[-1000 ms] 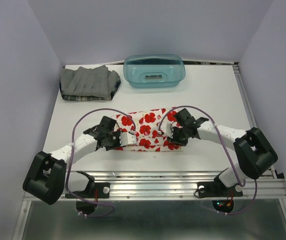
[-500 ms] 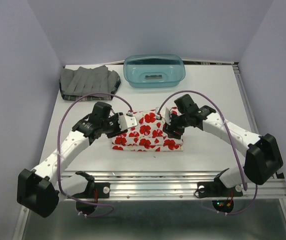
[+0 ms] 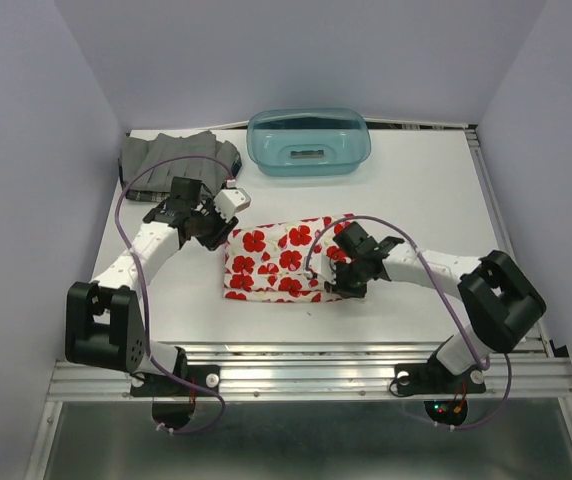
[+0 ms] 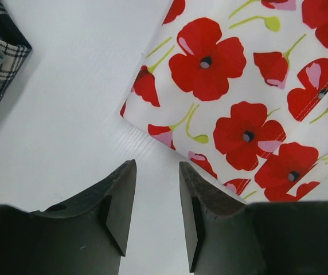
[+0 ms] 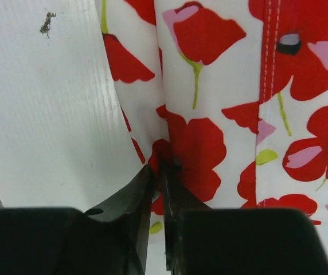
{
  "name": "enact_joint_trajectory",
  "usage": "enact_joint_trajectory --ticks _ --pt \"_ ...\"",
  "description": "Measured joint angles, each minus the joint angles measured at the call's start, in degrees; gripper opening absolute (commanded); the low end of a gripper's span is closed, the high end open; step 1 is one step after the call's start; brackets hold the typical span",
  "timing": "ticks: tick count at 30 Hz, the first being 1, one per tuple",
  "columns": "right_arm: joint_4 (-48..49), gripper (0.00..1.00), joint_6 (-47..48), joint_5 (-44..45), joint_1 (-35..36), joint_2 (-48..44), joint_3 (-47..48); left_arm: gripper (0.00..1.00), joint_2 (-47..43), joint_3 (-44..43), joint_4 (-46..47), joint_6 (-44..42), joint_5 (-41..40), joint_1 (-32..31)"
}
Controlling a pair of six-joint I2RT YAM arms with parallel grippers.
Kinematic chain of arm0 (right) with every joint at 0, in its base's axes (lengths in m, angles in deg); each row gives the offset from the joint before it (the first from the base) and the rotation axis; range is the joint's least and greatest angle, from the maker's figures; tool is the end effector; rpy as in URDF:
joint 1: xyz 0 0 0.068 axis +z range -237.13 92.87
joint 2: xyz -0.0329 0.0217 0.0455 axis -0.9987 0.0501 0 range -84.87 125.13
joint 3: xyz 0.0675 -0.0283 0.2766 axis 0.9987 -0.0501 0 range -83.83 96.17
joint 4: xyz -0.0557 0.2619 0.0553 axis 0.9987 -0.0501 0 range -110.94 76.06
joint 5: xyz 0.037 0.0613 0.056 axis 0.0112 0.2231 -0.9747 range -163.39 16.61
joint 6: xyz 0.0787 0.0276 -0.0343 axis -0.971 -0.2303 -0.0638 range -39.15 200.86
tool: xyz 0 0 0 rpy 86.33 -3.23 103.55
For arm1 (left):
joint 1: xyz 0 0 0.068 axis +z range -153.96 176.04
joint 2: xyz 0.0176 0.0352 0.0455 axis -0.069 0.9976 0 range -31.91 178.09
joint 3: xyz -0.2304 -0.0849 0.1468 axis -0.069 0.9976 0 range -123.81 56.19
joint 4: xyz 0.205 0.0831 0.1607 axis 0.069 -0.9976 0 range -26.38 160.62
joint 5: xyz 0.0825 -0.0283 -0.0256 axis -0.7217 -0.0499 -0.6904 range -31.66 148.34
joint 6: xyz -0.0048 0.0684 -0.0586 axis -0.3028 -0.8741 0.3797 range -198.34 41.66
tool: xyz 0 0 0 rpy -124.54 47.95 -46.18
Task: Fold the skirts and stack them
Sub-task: Fold the skirt
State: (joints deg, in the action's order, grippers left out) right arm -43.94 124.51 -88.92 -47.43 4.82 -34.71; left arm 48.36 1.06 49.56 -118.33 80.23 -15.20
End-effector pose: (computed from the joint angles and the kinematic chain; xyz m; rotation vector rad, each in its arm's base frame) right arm 0.2199 0.2106 0.1262 -1.8918 2.0275 0.3615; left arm 0.3225 -0.0949 0.2247 1.1587 2.0019 -0.2019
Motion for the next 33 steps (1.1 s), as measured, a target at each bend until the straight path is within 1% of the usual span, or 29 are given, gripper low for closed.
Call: enact_joint_trajectory --ticks 1,4,6,7,8,9,10,11,12,13,16,19,24,26,27,29,30,32,33 --pt "1.14 0.01 0.50 0.68 -0.33 -0.11 -0.52 0.47 -0.04 0.00 0.22 0.11 0.26 0.02" --pt "4.98 0.01 5.09 1.79 -1.75 -1.84 -2.99 0.47 -0.20 0.00 0.00 -0.02 1.20 0.00" --pt "8.63 0.01 10.38 2.58 -4.66 -2.21 -4.17 0.47 -0.46 0.09 -0.24 -1.14 1.77 0.00" --pt "10.99 0.03 12.76 3.69 -7.08 -2.10 -4.52 0.47 -0.79 0.26 -0.46 -1.84 2.10 0.00" --pt "13.18 0.11 15.26 4.66 -10.01 -1.49 -4.57 0.47 -1.49 0.70 -0.79 -3.69 2.56 0.00" --pt "15.87 0.16 17.40 6.03 -12.94 -0.52 -4.50 0.48 -2.29 1.27 -1.07 -4.90 2.84 0.00" --pt "18.51 0.29 19.32 7.58 -14.95 0.50 -4.31 0.50 -3.06 1.95 -1.29 -6.60 3.10 -0.07" --pt "19.65 0.54 20.90 9.07 -17.07 1.42 -3.67 0.51 -4.66 3.56 -1.57 -9.07 3.10 -0.24" --pt "20.31 0.60 22.16 10.47 -18.08 1.97 -3.21 0.52 -6.01 5.05 -1.86 -11.58 3.08 -0.57" --pt "21.00 0.63 23.63 12.13 -19.17 2.29 -2.49 0.53 -7.06 6.08 -1.77 -12.79 2.93 -1.07" --pt "20.48 0.64 23.58 13.64 -19.32 1.40 -0.09 0.56 -11.02 10.19 -1.55 -18.73 1.81 -2.91" --pt "16.65 0.63 21.14 13.57 -19.02 0.02 3.08 0.58 -14.10 13.90 0.26 -23.96 1.22 -4.46" --pt "8.09 0.61 11.23 9.62 -18.99 -2.29 10.86 0.59 -14.14 19.96 9.62 -30.64 -0.98 -8.26" --pt "4.24 0.60 6.29 6.82 -18.99 -2.14 14.34 0.59 -10.91 21.40 13.64 -33.51 -1.79 -10.71" --pt "2.80 0.58 3.30 5.40 -18.99 -1.77 15.80 0.58 -8.79 21.40 15.37 -34.71 -2.03 -11.52" --pt "0.50 0.57 -0.90 3.65 -18.99 -0.44 18.14 0.56 -4.44 20.81 17.97 -36.06 -2.49 -12.46" --pt "-0.50 0.57 -3.19 2.93 -18.99 0.70 19.41 0.54 -0.66 19.52 19.15 -36.94 -2.86 -12.92" --pt "-1.75 0.57 -7.61 2.12 -19.12 3.08 20.90 0.50 3.63 17.35 20.11 -38.49 -3.23 -13.57" --pt "-2.54 0.56 -9.57 1.79 -19.39 4.57 21.44 0.44 4.42 16.57 20.68 -39.34 -3.56 -13.84"
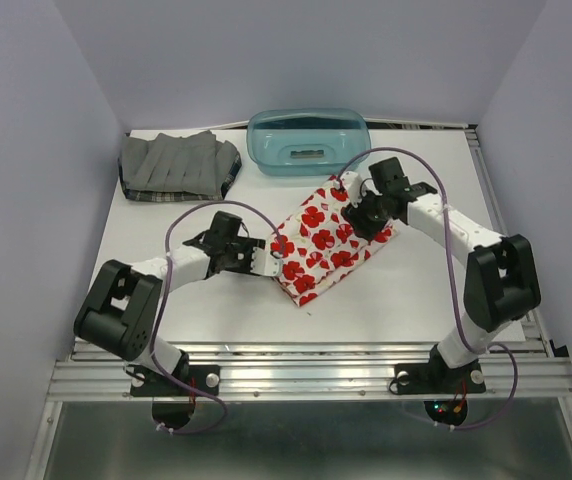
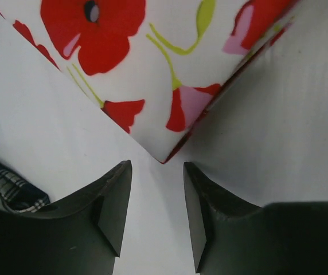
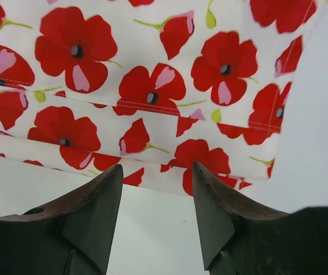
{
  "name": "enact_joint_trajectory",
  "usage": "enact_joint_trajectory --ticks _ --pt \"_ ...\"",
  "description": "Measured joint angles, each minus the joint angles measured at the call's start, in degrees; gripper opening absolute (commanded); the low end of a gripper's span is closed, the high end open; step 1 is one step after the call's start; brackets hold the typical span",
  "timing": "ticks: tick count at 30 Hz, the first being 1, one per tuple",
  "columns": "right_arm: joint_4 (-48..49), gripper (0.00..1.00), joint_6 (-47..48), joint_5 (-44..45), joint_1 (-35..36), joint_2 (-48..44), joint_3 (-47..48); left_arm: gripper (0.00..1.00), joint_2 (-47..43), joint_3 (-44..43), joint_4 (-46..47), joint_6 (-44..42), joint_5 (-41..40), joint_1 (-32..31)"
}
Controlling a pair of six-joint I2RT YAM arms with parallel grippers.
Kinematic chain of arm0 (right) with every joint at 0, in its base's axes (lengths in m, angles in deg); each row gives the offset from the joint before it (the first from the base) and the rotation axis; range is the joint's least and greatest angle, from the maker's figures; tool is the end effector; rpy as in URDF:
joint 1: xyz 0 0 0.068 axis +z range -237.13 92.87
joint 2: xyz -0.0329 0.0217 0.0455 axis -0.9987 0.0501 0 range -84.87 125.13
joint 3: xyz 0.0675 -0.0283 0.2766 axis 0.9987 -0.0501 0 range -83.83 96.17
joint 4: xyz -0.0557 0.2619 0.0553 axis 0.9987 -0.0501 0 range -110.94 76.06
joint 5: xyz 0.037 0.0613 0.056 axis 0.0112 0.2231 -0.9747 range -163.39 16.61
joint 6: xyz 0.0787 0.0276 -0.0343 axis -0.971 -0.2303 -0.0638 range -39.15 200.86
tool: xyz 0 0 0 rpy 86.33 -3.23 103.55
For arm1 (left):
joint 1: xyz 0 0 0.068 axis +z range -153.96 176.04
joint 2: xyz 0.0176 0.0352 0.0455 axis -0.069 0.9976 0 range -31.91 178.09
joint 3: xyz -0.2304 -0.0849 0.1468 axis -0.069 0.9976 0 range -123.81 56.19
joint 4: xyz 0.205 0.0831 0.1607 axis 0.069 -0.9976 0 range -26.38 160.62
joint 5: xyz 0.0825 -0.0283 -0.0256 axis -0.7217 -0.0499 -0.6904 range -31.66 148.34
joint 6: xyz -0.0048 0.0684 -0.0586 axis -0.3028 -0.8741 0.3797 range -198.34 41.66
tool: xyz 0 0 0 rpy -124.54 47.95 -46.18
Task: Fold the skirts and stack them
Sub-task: Fold the skirt
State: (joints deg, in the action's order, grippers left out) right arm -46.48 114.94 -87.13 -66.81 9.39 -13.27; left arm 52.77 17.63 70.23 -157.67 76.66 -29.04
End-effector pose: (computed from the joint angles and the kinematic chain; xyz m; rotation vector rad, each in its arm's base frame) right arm 0.3547 0.1518 0.2152 -1.2350 2.2008 0.2100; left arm 0.2788 -0.1586 0.1366 1.9309 1.3080 0.0892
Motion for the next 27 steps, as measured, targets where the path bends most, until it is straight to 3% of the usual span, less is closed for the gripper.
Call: enact_joint_trajectory --ticks 2,7,11,14,16,19,23,27 --pt "-1.33 0.56 -3.13 -0.33 -0.66 1.97 0.61 0.31 1.07 -1.36 0.57 -2.21 -0.48 -1.07" --pt "-6.38 0.57 -8.72 -1.44 -7.37 7.61 3.52 0.15 0.81 -0.76 -2.29 -6.38 -0.98 -7.41" --pt "-8.74 0.57 -10.97 -2.14 -13.77 8.87 5.95 0.08 -1.38 0.74 -5.81 -6.19 -0.92 -15.69" --pt "-10.71 0.59 -11.89 -3.37 -16.24 8.87 7.82 0.23 -2.69 0.68 -8.48 -3.02 -0.44 -23.02" --pt "-11.54 0.60 -12.50 -4.81 -16.41 8.87 8.66 0.43 -2.54 0.02 -10.51 0.68 -0.26 -28.30" --pt "-13.42 0.60 -13.25 -7.78 -16.04 8.90 9.01 0.72 -1.11 -3.65 -14.43 6.54 0.79 -30.91" --pt "-15.82 0.58 -13.27 -13.57 -15.69 9.05 8.81 0.74 -0.55 -9.35 -16.44 13.94 2.01 -31.06" --pt "-17.46 0.52 -12.57 -22.47 -15.34 8.94 8.72 0.75 -7.32 -7.30 -15.23 16.24 0.94 -30.95"
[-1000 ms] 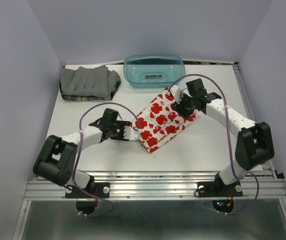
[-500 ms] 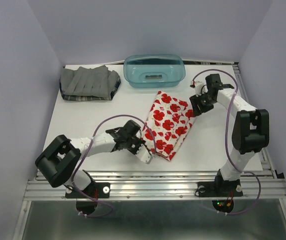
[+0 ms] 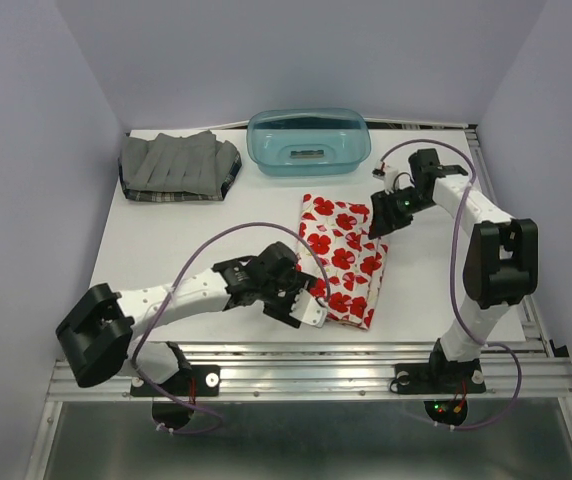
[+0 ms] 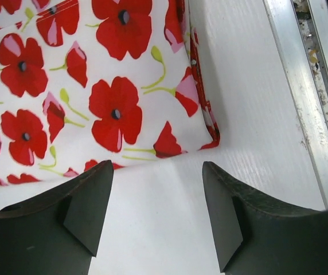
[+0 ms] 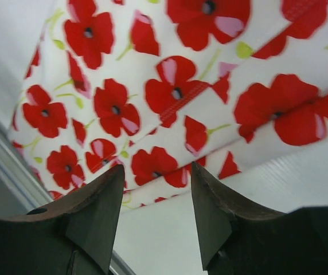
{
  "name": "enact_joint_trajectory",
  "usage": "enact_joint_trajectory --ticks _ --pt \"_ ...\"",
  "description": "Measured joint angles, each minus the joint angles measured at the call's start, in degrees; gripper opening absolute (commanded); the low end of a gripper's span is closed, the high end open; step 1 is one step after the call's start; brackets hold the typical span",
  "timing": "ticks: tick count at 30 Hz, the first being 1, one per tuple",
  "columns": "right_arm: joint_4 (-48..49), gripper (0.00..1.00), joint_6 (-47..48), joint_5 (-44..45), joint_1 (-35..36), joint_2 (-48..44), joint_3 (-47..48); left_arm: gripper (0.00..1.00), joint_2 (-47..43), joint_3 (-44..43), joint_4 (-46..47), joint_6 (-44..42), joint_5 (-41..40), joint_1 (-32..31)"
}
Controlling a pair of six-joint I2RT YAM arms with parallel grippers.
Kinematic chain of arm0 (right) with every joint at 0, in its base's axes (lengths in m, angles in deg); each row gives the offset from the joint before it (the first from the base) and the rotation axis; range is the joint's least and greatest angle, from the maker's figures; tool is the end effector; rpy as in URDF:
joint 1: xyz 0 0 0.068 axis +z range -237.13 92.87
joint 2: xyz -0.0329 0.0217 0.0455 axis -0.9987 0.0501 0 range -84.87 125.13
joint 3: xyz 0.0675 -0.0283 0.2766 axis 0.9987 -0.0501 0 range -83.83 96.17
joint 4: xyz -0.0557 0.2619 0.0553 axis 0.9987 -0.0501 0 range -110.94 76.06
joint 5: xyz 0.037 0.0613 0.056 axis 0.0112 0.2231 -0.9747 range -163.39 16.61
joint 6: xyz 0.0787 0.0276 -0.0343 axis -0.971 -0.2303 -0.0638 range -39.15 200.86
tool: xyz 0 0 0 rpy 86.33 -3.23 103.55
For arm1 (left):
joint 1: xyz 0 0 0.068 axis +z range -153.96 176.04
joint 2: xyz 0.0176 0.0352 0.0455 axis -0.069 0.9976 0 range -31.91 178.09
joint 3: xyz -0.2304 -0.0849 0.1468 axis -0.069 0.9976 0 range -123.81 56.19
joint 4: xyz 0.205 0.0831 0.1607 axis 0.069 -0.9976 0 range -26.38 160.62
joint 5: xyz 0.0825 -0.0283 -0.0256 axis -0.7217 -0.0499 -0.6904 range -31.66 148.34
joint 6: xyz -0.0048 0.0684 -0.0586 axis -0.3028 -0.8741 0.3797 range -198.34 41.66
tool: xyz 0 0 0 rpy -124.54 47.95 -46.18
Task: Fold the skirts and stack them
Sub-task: Fold the skirt
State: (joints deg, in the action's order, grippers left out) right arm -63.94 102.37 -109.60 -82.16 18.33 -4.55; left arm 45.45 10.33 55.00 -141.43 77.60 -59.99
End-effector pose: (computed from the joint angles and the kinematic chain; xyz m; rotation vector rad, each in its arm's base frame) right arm 0.3763 0.0805 0.2007 -0.7306 2.5663 0.8083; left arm 0.1524 -0.2740 0.1910 2.1101 1.0579 -0.3419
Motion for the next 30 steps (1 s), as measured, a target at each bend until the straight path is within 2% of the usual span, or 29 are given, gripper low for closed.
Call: enact_joint_trajectory --ticks 4,7,10,13,20,24,30 --pt "-0.59 0.50 1.55 -5.97 3.23 -1.25 -2.29 0.76 -8.04 6.51 1.53 -2.36 -1.79 0.00" --pt "-0.63 0.48 2.29 -9.25 7.76 -2.25 -6.36 0.76 -10.16 10.45 2.60 -4.66 -2.71 0.00" --pt "-0.39 0.46 2.19 -10.97 10.64 -2.12 -10.36 0.76 -8.72 10.91 4.17 -5.14 -3.30 -0.28" --pt "0.22 0.43 1.44 -10.97 10.58 -0.48 -12.74 0.75 -5.81 10.40 7.08 -3.41 -4.37 -1.77" --pt "3.21 0.41 -1.25 -9.64 10.05 5.73 -14.64 0.73 -1.42 9.86 14.08 3.82 -8.20 -11.06" --pt "3.56 0.40 -2.36 -9.05 10.03 5.77 -14.64 0.67 0.72 10.23 18.71 8.26 -11.02 -15.41" --pt "3.89 0.40 -3.10 -8.15 10.03 5.77 -14.64 0.51 8.63 9.86 26.47 13.33 -16.28 -16.24"
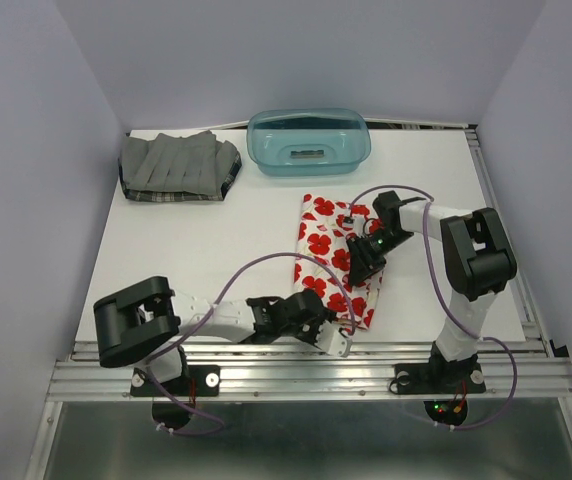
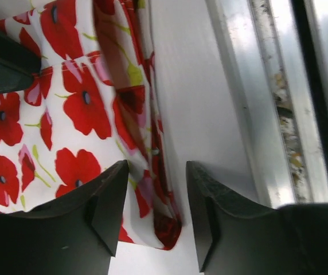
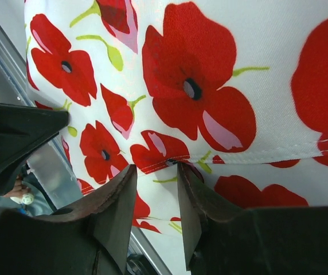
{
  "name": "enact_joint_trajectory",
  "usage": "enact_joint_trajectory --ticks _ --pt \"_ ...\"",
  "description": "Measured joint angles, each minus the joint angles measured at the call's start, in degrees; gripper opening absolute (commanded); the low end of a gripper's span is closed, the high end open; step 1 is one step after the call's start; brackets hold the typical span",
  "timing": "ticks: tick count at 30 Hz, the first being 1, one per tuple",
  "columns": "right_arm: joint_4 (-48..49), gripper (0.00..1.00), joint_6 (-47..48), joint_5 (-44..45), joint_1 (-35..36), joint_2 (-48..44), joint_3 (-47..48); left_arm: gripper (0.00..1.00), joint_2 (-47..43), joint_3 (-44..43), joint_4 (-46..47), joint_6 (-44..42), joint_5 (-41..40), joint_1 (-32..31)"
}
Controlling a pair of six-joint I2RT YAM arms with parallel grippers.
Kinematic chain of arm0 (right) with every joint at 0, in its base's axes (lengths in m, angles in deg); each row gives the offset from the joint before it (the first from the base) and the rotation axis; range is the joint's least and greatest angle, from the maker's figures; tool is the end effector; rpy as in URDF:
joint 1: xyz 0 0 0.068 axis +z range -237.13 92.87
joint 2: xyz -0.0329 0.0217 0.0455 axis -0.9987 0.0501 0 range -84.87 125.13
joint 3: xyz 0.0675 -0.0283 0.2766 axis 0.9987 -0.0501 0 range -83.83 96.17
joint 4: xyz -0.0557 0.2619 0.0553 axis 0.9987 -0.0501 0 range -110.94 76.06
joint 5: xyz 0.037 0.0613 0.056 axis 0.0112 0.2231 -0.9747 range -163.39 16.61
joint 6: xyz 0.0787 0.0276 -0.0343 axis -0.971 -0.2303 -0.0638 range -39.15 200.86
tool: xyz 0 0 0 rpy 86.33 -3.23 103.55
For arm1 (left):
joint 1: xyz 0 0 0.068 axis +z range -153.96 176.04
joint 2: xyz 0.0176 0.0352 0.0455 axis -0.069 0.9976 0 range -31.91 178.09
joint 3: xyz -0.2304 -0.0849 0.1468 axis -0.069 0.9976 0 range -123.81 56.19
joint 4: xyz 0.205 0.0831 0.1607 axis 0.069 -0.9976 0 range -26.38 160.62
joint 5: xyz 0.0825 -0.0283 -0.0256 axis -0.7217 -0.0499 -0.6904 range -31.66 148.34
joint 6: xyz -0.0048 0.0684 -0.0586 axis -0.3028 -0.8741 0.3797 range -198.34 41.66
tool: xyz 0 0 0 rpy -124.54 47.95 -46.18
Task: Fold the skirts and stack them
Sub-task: Fold the skirt
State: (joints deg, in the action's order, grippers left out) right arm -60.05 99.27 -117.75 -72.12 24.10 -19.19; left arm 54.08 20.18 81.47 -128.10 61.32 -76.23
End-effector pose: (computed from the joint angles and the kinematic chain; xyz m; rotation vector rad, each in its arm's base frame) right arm 0.3095 0.1413 0.1074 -0.8284 2.7738 1.1802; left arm 0.0970 -0.3176 0.1342 1.9961 1.0737 -0.2682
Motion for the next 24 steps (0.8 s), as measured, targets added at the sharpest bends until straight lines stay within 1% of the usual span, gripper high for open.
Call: enact_joint_trajectory --ticks 3,6,9,11,12,14,17,21,24 --pt "0.09 0.40 0.02 0.48 0.00 0.00 0.00 0.40 2.08 -0.15 3.54 1.38 -2.51 0.00" --pt "0.09 0.40 0.02 0.81 -0.02 0.02 0.00 0.33 3.87 -0.50 5.46 1.66 -4.37 0.00" --pt "0.20 0.40 0.07 1.11 0.00 0.17 0.00 0.28 4.96 -0.92 6.12 1.60 -5.18 -0.09" --pt "0.26 0.40 0.09 1.33 -0.04 0.26 0.00 0.17 5.35 -1.29 5.99 1.53 -5.25 -0.04" --pt "0.26 0.39 0.22 1.42 -0.04 0.26 0.00 0.09 5.57 -1.68 5.46 1.36 -5.16 0.02" --pt "0.26 0.39 0.31 1.53 -0.04 0.26 0.00 0.00 5.68 -2.32 4.15 1.09 -4.98 0.13" --pt "0.24 0.40 0.66 1.51 -0.04 0.26 0.02 0.00 5.68 -4.28 0.61 1.25 -3.50 0.76" --pt "-0.61 0.49 0.87 1.51 -0.04 0.26 1.07 0.00 4.96 -8.41 -8.68 1.90 0.11 1.95" --pt "-1.20 0.52 0.92 2.60 0.07 0.15 4.94 0.00 3.98 -10.71 -13.97 2.60 2.10 2.25"
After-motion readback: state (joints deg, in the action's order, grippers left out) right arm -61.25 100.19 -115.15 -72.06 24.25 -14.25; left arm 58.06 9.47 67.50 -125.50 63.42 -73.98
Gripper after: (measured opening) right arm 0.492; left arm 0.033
